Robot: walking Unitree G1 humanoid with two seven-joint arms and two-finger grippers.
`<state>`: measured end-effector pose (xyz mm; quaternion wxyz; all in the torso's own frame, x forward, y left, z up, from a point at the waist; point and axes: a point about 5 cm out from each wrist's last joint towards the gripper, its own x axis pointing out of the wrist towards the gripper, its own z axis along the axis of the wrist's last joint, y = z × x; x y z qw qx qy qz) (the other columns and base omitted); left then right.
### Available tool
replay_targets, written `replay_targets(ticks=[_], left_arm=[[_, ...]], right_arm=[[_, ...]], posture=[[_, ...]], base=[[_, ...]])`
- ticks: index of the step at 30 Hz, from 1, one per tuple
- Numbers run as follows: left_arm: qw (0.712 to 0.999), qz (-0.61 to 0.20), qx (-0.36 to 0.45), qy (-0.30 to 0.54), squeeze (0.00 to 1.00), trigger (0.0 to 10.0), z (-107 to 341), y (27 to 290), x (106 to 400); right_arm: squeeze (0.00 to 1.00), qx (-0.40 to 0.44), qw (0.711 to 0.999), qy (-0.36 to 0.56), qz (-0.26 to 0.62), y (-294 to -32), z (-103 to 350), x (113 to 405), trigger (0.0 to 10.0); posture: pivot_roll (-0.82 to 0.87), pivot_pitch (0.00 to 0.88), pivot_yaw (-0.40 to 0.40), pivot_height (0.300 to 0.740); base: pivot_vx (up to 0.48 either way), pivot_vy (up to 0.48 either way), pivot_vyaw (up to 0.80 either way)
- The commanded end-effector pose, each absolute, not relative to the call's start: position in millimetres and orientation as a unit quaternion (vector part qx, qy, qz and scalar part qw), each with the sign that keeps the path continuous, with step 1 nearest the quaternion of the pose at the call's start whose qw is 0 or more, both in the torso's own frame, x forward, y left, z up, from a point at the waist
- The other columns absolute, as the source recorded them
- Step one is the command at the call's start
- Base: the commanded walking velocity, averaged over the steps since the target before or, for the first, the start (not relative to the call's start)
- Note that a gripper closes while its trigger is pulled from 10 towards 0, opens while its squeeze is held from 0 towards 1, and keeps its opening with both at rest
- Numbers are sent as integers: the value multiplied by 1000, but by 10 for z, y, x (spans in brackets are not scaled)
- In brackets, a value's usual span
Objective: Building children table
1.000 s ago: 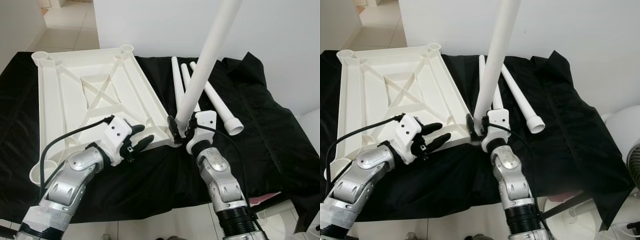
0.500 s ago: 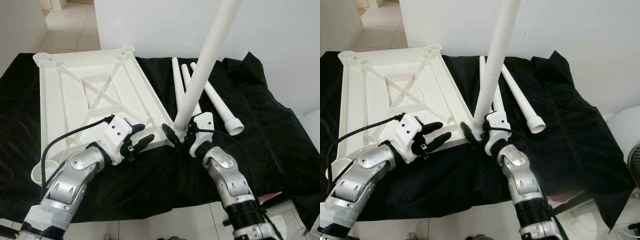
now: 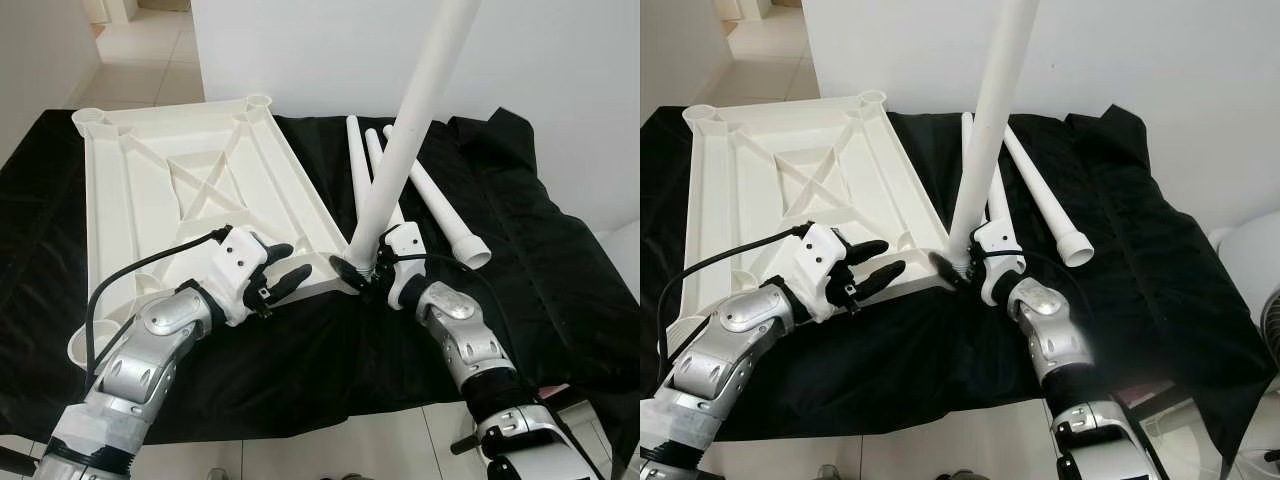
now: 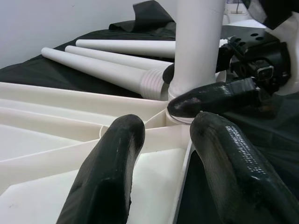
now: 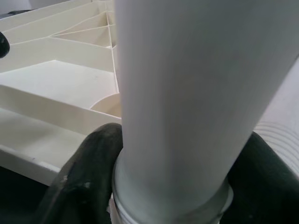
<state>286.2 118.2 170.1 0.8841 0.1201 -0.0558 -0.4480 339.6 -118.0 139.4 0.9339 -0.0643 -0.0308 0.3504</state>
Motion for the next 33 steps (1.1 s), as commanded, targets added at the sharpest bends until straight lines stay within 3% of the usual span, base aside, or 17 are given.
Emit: replay_targets(ticks=[1, 9, 10, 12, 13, 21, 27, 29, 33], left_arm=[[869, -476, 127, -47, 0, 10000, 1674, 1160, 2844], [869, -475, 128, -50, 0, 10000, 1699, 1164, 2876], [869, -475, 128, -50, 0, 10000, 1700, 1162, 2880], [869, -475, 128, -51, 0, 10000, 1701, 1161, 2883], [869, -475, 128, -51, 0, 10000, 1702, 1159, 2885], [869, -476, 125, -52, 0, 10000, 1697, 1150, 2888], [870, -475, 124, -52, 0, 10000, 1689, 1157, 2872], [870, -475, 125, -49, 0, 10000, 1674, 1169, 2861], [870, -474, 125, -47, 0, 10000, 1659, 1172, 2854]], right_arm=[[0, -65, 932, -31, 355, -1194, 1383, 3409, 0], [0, -64, 934, -36, 350, -1243, 1361, 3419, 0], [0, -61, 935, -34, 347, -1255, 1346, 3415, 2863], [0, -59, 936, -34, 345, -1263, 1335, 3413, 2863], [0, -57, 937, -33, 343, -1269, 1319, 3404, 10000], [0, -23, 959, -23, 280, -1248, 1262, 3341, 10000], [0, 13, 984, -7, 176, -1172, 1232, 3298, 10000], [0, 31, 995, 0, 98, -1100, 1201, 3232, 10000], [0, 37, 999, 11, 32, -987, 1175, 3145, 10000]], posture=[[-1, 62, -35, 740], [-9, 58, -34, 740], [-12, 60, -35, 740], [-12, 60, -35, 740], [-13, 60, -35, 740], [-19, 63, -43, 740], [-15, 67, -52, 740], [-12, 71, -61, 740], [-10, 73, -71, 740]], base=[[0, 0, 0], [0, 0, 0], [0, 0, 0], [0, 0, 0], [0, 0, 0], [0, 0, 0], [0, 0, 0], [0, 0, 0], [0, 0, 0]])
